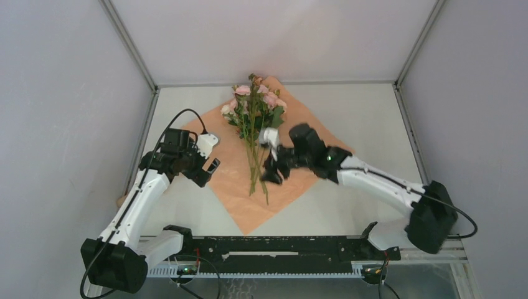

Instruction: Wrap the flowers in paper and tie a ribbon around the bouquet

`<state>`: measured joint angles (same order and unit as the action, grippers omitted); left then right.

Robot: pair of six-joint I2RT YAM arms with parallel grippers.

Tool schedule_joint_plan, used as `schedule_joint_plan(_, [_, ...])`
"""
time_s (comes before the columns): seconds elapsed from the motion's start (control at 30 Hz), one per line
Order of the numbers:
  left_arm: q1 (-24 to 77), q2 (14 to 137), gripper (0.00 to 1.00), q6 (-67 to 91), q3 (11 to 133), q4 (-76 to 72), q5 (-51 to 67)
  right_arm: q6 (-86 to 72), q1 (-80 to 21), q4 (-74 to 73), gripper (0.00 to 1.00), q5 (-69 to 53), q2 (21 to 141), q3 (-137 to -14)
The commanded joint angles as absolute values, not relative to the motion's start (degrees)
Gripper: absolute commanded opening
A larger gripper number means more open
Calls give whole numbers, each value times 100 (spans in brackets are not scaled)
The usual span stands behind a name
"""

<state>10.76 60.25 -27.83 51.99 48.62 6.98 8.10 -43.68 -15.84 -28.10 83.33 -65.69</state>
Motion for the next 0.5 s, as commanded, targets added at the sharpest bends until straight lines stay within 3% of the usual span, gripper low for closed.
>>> schedule_joint_plan(0.0, [1029, 5886, 100, -2922, 5145, 5044, 1217, 3413, -5298, -748, 61, -4034, 7773, -5185])
schedule_joint_plan(0.2, [1028, 5929, 100, -2820, 5120, 5114, 1208, 4692, -6363, -1588, 64, -3549, 8744, -5150])
schedule_joint_plan(0.47, [1028, 5869, 100, -2959, 4859, 5108, 993, 5464, -6265, -2174, 63, -1770, 8785, -5104])
